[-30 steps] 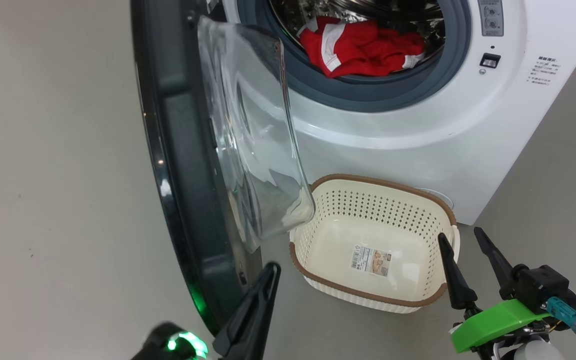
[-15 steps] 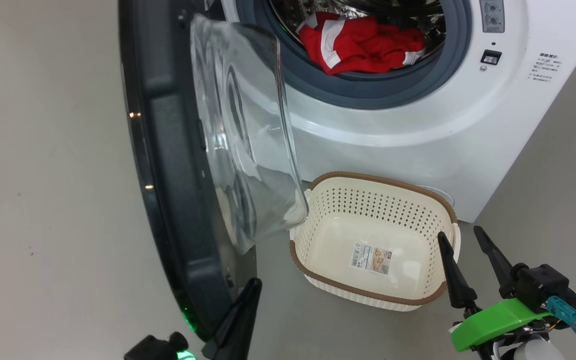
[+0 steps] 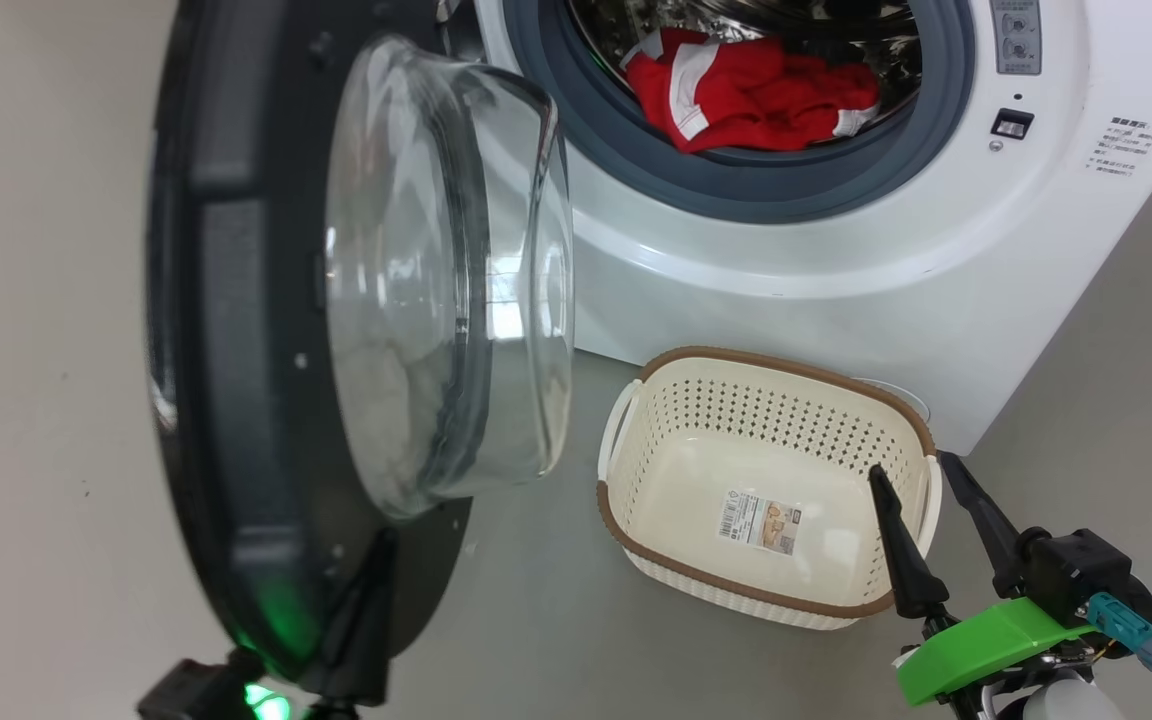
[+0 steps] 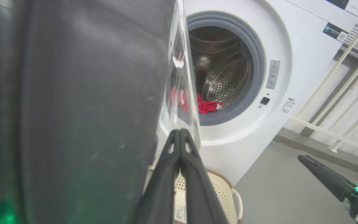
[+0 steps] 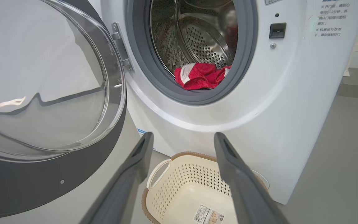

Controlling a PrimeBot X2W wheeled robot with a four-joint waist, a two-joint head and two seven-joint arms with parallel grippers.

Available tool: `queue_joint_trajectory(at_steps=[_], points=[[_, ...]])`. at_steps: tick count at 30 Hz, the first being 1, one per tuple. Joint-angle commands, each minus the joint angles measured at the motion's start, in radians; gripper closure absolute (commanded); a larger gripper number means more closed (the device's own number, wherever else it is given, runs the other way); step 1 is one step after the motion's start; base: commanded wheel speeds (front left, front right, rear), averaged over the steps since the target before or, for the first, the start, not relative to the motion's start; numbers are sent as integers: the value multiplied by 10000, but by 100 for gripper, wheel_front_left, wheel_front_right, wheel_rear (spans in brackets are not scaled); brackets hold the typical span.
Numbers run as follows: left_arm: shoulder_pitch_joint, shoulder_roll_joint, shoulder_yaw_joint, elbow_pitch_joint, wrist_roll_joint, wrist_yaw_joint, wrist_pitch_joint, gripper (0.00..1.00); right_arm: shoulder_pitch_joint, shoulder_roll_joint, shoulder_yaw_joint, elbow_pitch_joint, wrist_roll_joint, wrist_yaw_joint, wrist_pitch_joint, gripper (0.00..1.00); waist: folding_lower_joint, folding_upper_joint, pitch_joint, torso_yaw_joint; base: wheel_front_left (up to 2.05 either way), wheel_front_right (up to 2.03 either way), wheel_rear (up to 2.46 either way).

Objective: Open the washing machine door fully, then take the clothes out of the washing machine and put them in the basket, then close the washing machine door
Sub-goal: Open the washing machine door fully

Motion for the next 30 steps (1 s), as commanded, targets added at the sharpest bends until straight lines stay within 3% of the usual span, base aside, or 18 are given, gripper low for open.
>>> queue_joint_trajectory(at_steps=[1, 30], points=[[-311, 112, 786, -57, 144, 139, -63, 100, -261, -5, 294, -248, -111, 48, -91, 0, 0, -1, 24, 39, 0, 0, 0], [-2130, 290, 5036, 1887, 1248, 8, -63, 100, -536, -131, 340, -248, -267, 48, -91, 0, 0, -1, 655, -180, 0, 0, 0]])
